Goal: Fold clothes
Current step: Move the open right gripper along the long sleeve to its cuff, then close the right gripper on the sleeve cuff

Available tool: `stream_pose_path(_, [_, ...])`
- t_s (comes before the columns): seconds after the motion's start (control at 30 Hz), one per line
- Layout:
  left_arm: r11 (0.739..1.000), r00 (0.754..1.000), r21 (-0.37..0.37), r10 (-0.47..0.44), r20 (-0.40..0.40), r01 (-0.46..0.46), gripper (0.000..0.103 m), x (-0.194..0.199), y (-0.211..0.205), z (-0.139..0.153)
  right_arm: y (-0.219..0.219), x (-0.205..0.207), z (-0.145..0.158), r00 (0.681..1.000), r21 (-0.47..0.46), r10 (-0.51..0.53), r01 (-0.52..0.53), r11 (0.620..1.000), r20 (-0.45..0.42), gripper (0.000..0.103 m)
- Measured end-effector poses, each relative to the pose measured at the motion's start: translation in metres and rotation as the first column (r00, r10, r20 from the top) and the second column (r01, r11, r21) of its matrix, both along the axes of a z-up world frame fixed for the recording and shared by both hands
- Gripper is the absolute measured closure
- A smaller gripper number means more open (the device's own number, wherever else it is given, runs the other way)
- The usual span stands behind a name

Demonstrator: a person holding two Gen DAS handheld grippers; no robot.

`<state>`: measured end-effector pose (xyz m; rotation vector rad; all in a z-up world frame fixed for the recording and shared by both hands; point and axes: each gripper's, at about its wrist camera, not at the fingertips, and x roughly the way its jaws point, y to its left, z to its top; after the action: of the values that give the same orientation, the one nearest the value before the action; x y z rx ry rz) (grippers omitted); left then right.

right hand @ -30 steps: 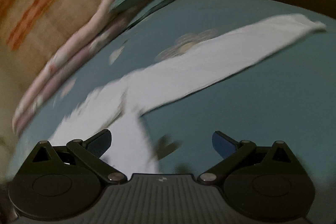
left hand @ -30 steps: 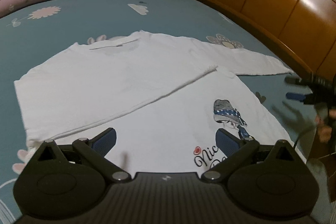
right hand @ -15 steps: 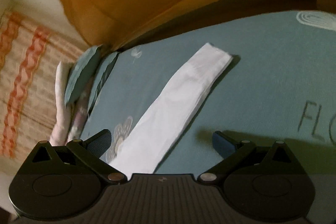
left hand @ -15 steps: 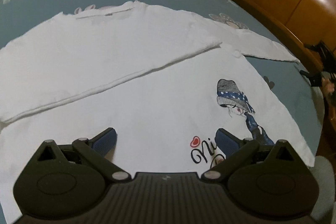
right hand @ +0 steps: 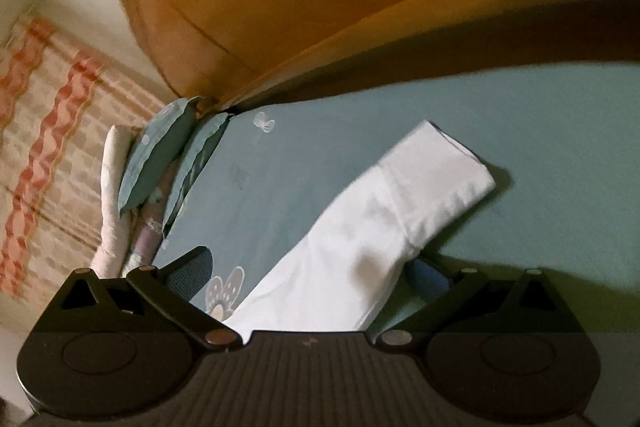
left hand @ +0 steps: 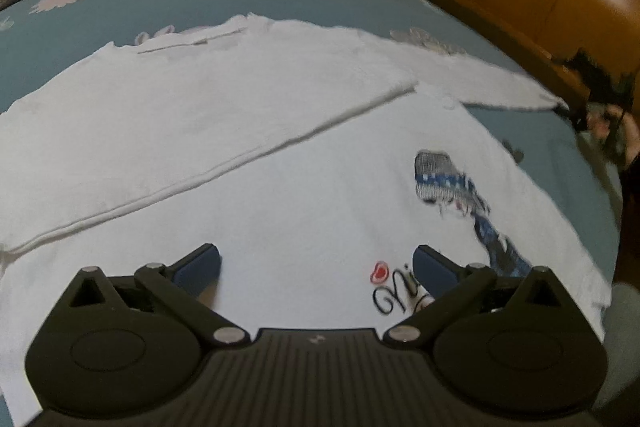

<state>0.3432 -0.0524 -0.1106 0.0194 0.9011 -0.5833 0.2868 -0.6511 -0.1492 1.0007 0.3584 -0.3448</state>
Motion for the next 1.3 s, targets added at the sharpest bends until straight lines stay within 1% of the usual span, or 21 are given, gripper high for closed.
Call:
stream_pose_path(0.1, [1.000, 1.000, -0.001, 0.006, 0.006, -0.006, 0.001, 0.000, 0.002, 0.000, -0.006, 0.005, -0.002, 0.999, -0.015, -0.018, 0.019, 1.000, 0.030, 0.000])
stream_pose_path(0.23, [1.000, 1.000, -0.010, 0.001, 0.011, -0.001, 0.001, 0.000, 0.003, 0.000, -0.005, -0.003, -0.005, 0.994, 0.024, -0.067, 0.065, 0.998, 0.081, 0.000])
stream_pose_path(0.3, [1.000, 1.000, -0.015, 0.007, 0.015, -0.006, 0.001, 0.000, 0.003, 0.000, 0.001, -0.005, -0.005, 0.996, -0.015, -0.038, 0.039, 0.999, 0.078, 0.000])
stream_pose_path(0.33, [1.000, 1.000, -0.017, 0.011, 0.015, -0.011, 0.001, 0.001, 0.004, -0.001, 0.003, -0.004, -0.005, 0.997, -0.040, -0.025, 0.028, 0.999, 0.068, 0.002])
stream_pose_path(0.37, [1.000, 1.000, -0.019, 0.015, 0.015, -0.015, 0.001, 0.001, 0.004, -0.001, 0.003, -0.003, -0.006, 0.998, -0.065, -0.038, 0.041, 0.997, 0.047, 0.007])
stream_pose_path(0.43, [1.000, 1.000, -0.019, 0.020, 0.021, -0.019, 0.001, 0.001, 0.004, 0.000, 0.000, 0.002, -0.006, 0.997, -0.077, -0.068, 0.070, 0.995, 0.029, 0.014])
stream_pose_path(0.5, [1.000, 0.999, -0.018, 0.024, 0.028, -0.023, 0.001, 0.001, 0.005, 0.002, -0.004, 0.008, -0.004, 0.996, -0.086, -0.083, 0.082, 0.993, -0.008, 0.025])
stream_pose_path(0.53, [1.000, 0.999, -0.018, 0.026, 0.031, -0.025, 0.001, 0.001, 0.005, 0.003, -0.004, 0.011, -0.003, 0.996, -0.100, -0.082, 0.079, 0.992, -0.030, 0.029])
stream_pose_path(0.57, [1.000, 0.999, -0.019, 0.025, 0.033, -0.024, 0.001, 0.000, 0.005, 0.003, -0.004, 0.012, -0.002, 0.995, -0.111, -0.083, 0.076, 0.991, -0.055, 0.039])
stream_pose_path(0.6, [1.000, 0.999, -0.019, 0.024, 0.033, -0.023, 0.001, 0.000, 0.005, 0.002, -0.003, 0.013, 0.000, 0.993, -0.131, -0.086, 0.075, 0.989, -0.085, 0.052])
stream_pose_path(0.63, [1.000, 0.999, -0.017, 0.023, 0.034, -0.022, 0.001, 0.000, 0.005, 0.002, -0.002, 0.014, 0.001, 0.990, -0.148, -0.088, 0.071, 0.986, -0.114, 0.060])
stream_pose_path(0.67, [1.000, 0.999, -0.014, 0.022, 0.035, -0.022, 0.001, 0.000, 0.004, 0.002, -0.001, 0.015, 0.001, 0.988, -0.152, -0.077, 0.056, 0.987, -0.137, 0.078])
stream_pose_path(0.7, [1.000, 0.999, -0.010, 0.022, 0.036, -0.021, 0.001, 0.000, 0.004, 0.002, 0.001, 0.017, 0.000, 0.985, -0.157, -0.066, 0.041, 0.987, -0.159, 0.088])
stream_pose_path(0.9, [0.999, 0.998, -0.030, 0.015, 0.063, -0.013, 0.001, -0.006, 0.006, 0.012, 0.018, 0.035, 0.012, 0.961, -0.225, -0.015, -0.049, 0.973, -0.275, 0.089])
stream_pose_path(1.0, [0.999, 0.997, -0.043, 0.011, 0.075, -0.008, 0.001, -0.008, 0.008, 0.016, 0.029, 0.042, 0.026, 0.950, -0.266, -0.006, -0.081, 0.961, -0.313, 0.089])
stream_pose_path(1.13, [0.999, 0.997, -0.048, 0.010, 0.082, -0.006, 0.001, -0.011, 0.013, 0.019, 0.044, 0.047, 0.047, 0.942, -0.305, 0.015, -0.123, 0.945, -0.335, 0.090])
stream_pose_path(1.2, [0.999, 0.995, -0.038, 0.010, 0.096, -0.006, 0.001, -0.013, 0.014, 0.022, 0.052, 0.050, 0.056, 0.943, -0.311, 0.025, -0.135, 0.941, -0.333, 0.090])
stream_pose_path(1.3, [0.999, 0.994, -0.049, 0.004, 0.109, 0.002, 0.001, -0.016, 0.018, 0.025, 0.064, 0.054, 0.067, 0.945, -0.317, 0.041, -0.150, 0.937, -0.326, 0.090])
